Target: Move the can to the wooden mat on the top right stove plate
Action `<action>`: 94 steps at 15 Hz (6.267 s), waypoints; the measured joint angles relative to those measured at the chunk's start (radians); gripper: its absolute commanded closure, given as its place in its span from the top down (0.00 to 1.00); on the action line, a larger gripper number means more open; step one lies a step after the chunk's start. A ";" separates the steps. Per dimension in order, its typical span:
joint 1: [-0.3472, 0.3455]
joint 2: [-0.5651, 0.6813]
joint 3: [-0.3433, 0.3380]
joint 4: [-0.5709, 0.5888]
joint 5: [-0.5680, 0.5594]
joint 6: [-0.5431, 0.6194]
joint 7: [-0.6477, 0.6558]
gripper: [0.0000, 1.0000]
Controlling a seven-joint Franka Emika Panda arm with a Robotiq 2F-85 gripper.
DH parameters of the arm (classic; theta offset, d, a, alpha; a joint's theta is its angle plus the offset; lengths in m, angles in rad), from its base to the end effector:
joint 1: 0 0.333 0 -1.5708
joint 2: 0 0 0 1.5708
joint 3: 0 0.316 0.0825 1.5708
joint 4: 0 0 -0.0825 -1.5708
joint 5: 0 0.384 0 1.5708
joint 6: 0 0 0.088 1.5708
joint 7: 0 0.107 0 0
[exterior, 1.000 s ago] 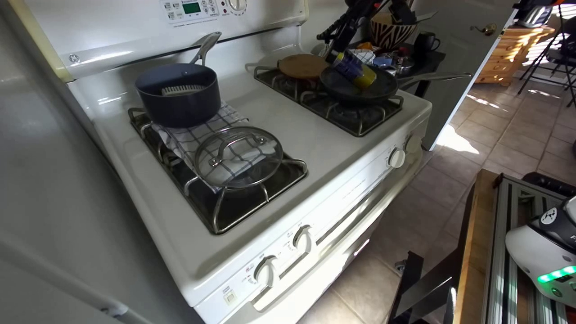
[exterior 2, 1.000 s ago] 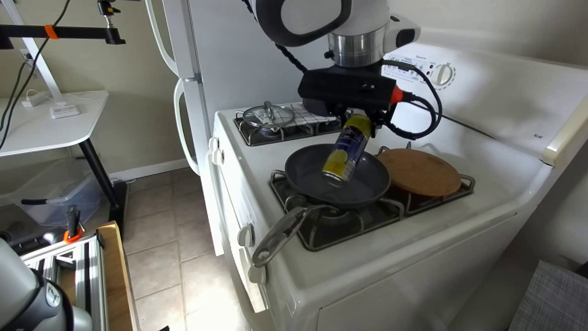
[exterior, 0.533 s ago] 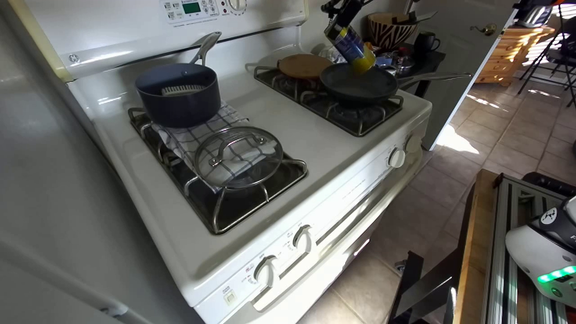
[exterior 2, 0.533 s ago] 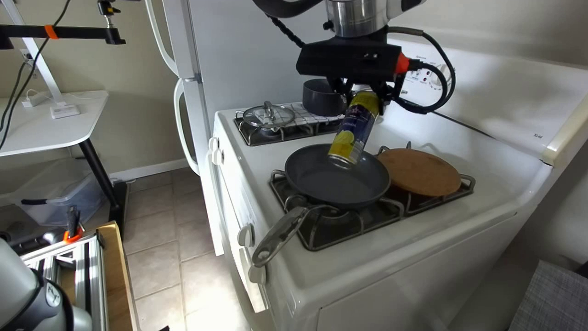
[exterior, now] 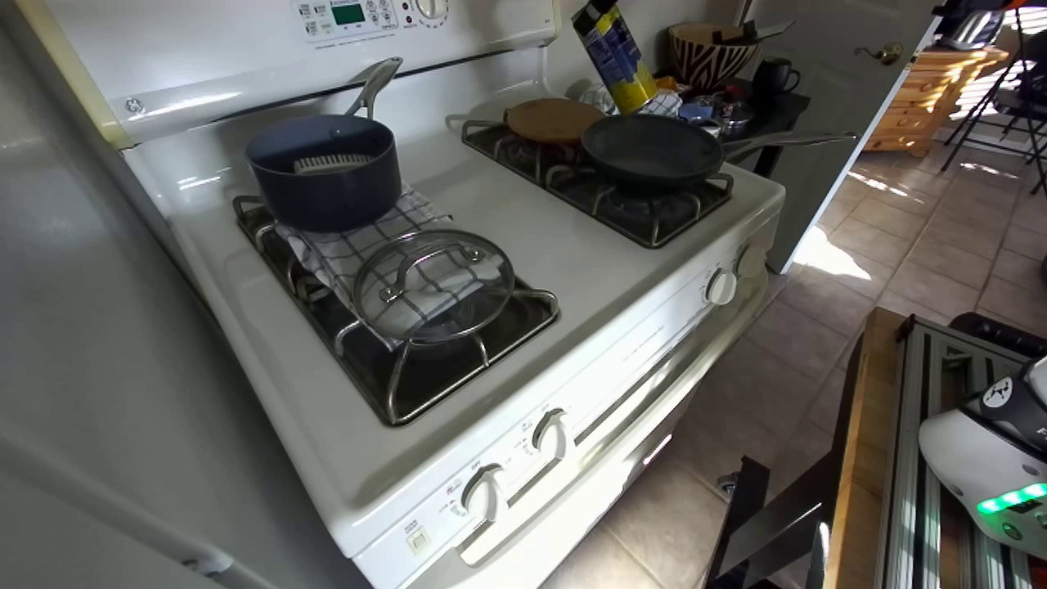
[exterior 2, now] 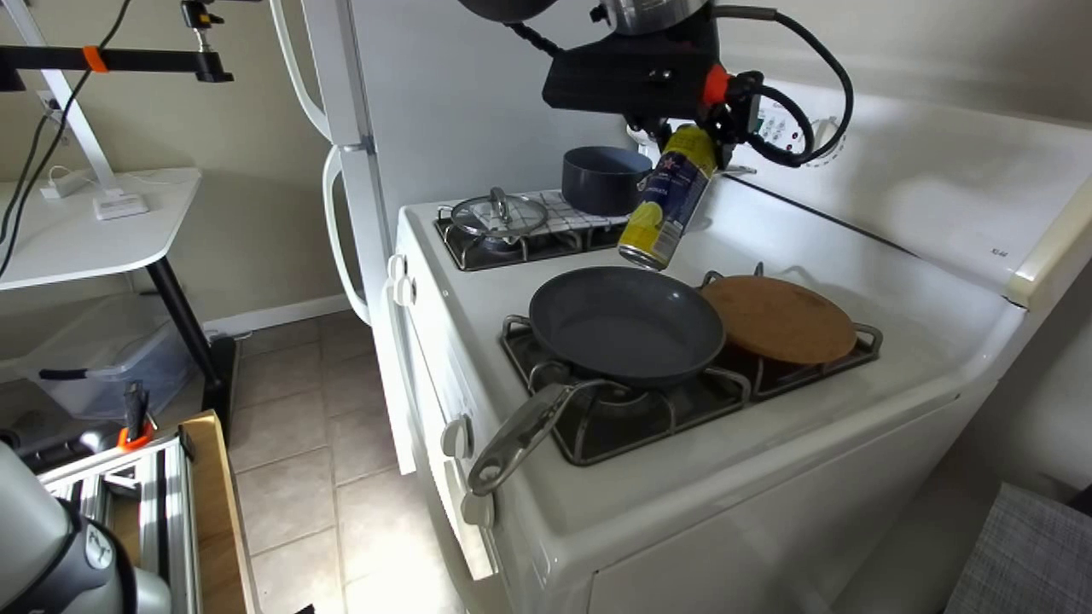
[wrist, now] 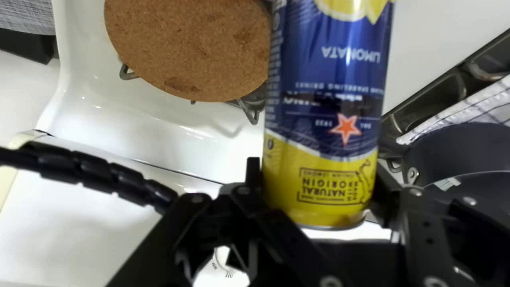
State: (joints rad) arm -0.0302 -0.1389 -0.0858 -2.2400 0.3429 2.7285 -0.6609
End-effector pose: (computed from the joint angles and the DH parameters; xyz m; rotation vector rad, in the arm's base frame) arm 0.5387 -0.0770 0.4970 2.9346 0.4005 1.0196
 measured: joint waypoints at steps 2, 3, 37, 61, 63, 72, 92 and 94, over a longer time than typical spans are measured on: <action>0.005 0.012 0.004 0.001 -0.005 0.051 0.039 0.36; 0.005 0.022 0.008 0.002 -0.005 0.076 0.057 0.36; 0.614 0.493 -0.806 0.426 -0.914 0.282 1.379 0.36; 1.052 0.804 -1.248 0.385 -0.754 0.069 1.543 0.61; 1.061 0.809 -1.241 0.369 -0.726 0.067 1.543 0.61; 1.087 0.889 -1.279 0.366 -0.640 0.062 1.552 0.36; 1.039 1.068 -1.267 0.346 -0.209 0.345 1.427 0.36; 1.038 1.090 -1.266 0.338 -0.183 0.349 1.422 0.36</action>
State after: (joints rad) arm 1.0081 0.9509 -1.3523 -1.9024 0.1596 3.0775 0.7614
